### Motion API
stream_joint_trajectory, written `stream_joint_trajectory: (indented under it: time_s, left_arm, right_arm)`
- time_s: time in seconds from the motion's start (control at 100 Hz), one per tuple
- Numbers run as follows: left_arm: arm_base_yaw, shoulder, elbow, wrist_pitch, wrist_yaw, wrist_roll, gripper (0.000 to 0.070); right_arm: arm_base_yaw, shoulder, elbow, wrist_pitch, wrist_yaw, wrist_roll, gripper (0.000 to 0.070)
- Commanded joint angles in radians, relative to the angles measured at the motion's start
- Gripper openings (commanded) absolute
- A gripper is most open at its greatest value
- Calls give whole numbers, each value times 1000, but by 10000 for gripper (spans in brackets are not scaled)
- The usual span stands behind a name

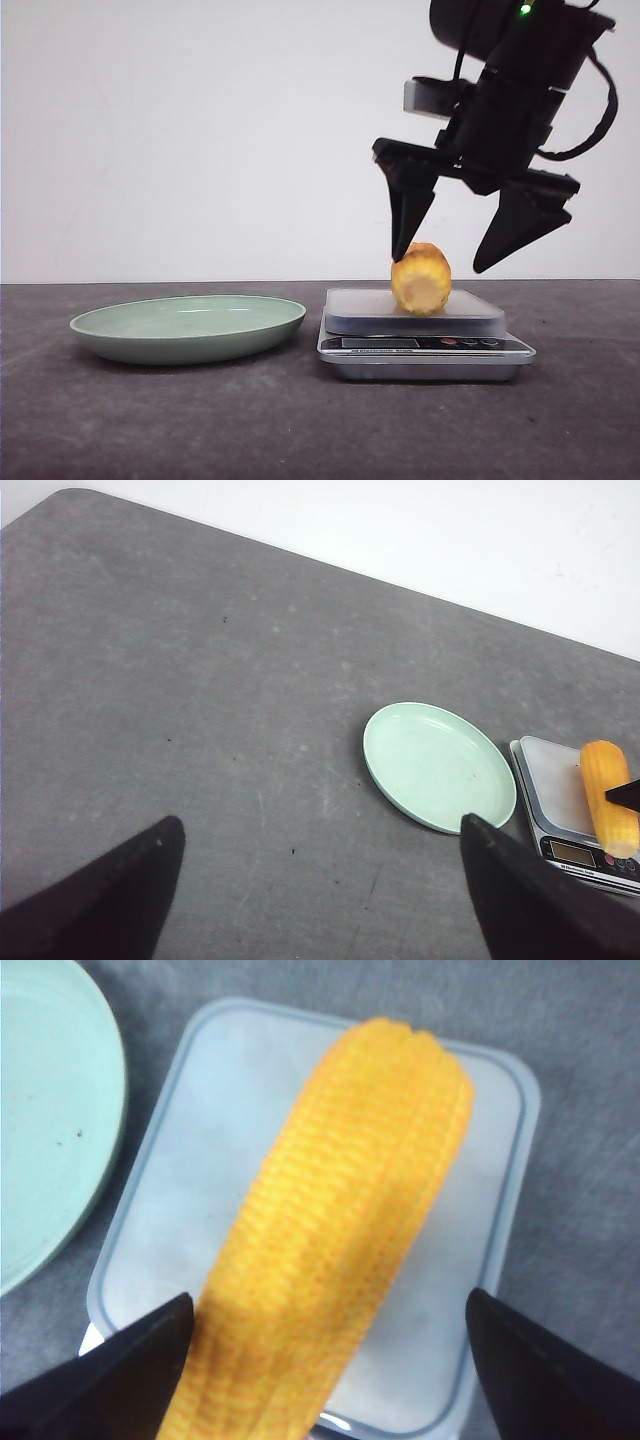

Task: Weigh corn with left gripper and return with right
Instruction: 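Lower the right gripper onto the corn on the scale and close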

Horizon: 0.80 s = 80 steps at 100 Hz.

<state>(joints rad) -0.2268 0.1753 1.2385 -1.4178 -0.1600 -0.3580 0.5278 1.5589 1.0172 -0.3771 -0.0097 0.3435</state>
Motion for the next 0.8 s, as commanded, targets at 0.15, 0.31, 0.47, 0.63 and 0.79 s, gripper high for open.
stream_joint_trajectory:
  time_s: [0.15, 0.31, 0.47, 0.63, 0.79]
  left_arm:
    - [0, -1, 11, -12, -5, 10, 509]
    - [0, -1, 11, -11, -5, 10, 509]
    - [0, -1, 11, -11, -5, 11, 509]
    - [0, -1, 11, -11, -5, 11, 509]
    - [0, -1, 11, -8, -5, 10, 509]
  right_arm:
    - [13, 25, 20, 16, -5, 51, 409]
    - [13, 25, 20, 17, -16, 72, 205]
    - [21, 25, 20, 14, -13, 76, 0]
    - [25, 25, 20, 15, 16, 88, 0]
    - [35, -15, 21, 26, 63, 68, 0]
